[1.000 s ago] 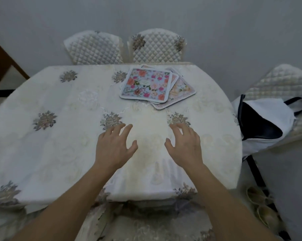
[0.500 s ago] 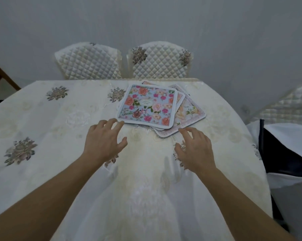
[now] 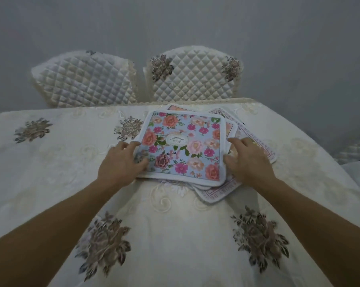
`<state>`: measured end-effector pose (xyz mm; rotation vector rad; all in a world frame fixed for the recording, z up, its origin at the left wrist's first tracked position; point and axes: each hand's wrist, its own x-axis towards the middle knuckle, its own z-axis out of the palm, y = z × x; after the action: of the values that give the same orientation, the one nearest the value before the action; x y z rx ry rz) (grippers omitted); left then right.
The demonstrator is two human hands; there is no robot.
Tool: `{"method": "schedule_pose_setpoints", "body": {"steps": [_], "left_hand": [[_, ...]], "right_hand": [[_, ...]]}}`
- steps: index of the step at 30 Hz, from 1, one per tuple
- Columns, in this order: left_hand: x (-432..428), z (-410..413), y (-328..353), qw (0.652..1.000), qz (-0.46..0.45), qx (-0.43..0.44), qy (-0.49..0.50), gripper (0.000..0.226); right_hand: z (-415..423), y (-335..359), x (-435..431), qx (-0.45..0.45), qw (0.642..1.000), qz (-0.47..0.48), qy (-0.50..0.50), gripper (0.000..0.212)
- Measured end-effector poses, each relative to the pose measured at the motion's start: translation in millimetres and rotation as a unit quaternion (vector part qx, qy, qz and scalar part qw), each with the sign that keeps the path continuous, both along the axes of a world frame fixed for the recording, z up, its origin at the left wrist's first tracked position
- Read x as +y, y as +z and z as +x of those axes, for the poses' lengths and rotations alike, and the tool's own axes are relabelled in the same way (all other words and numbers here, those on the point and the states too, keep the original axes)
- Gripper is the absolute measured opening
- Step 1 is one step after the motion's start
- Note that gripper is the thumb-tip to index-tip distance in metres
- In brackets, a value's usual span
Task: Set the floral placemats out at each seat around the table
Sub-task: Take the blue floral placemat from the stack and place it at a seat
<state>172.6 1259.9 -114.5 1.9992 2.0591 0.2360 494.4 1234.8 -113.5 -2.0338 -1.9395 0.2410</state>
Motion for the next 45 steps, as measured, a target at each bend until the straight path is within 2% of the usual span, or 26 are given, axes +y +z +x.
{"method": "schedule_pose_setpoints", "body": {"steps": [4, 9, 14, 16, 19, 23, 27, 31, 36, 40, 45], "left_hand": [[33.8, 5.5, -18.2, 0.999, 0.006, -0.031, 0.04, 0.072], [63.0, 9.7, -38.8, 0.992, 0.019, -0.094, 0.086, 0.074], [87.1, 11.0, -41.3, 0.982, 0.022, -0.141, 0.121, 0.081], [90.3, 14.1, -42.6, 0.978, 0.04, -0.164, 0.124, 0.07], [88.8, 24.3, -43.0, 0.977, 0.057, -0.176, 0.11, 0.045], [79.6, 22.2, -31.3, 0.962, 0.042, -0.245, 0.11, 0.035], [51.0, 13.8, -20.7, 0.947, 0.031, -0.303, 0.097, 0.032], [8.0, 10.9, -4.4, 0.929, 0.026, -0.354, 0.105, 0.032], [-52.2, 6.8, 23.1, 0.932, 0.034, -0.346, 0.105, 0.032], [-105.3, 11.9, 45.6, 0.925, 0.029, -0.363, 0.111, 0.037], [-175.4, 22.2, 71.9, 0.91, 0.028, -0.399, 0.107, 0.031]], "right_hand": [[-7.6, -19.1, 33.6, 0.066, 0.997, -0.031, -0.04, 0.053], [-17.2, -34.5, 55.1, 0.077, 0.993, -0.032, -0.089, 0.047], [-21.6, -39.0, 69.4, 0.1, 0.98, -0.071, -0.159, 0.058], [-22.0, -36.6, 73.0, 0.147, 0.968, -0.101, -0.179, 0.059], [-23.9, -33.2, 76.5, 0.224, 0.952, -0.099, -0.184, 0.042], [-27.7, -26.7, 74.0, 0.29, 0.942, -0.073, -0.154, 0.026], [-24.2, -14.7, 54.5, 0.355, 0.925, -0.063, -0.122, 0.015], [-23.4, -3.5, 16.0, 0.421, 0.895, -0.07, -0.126, 0.022], [-23.2, 19.7, -42.6, 0.421, 0.898, -0.053, -0.116, 0.033], [-19.4, 43.5, -95.1, 0.429, 0.892, -0.051, -0.129, 0.021], [-11.8, 72.8, -160.2, 0.408, 0.9, -0.059, -0.141, 0.022]]}}
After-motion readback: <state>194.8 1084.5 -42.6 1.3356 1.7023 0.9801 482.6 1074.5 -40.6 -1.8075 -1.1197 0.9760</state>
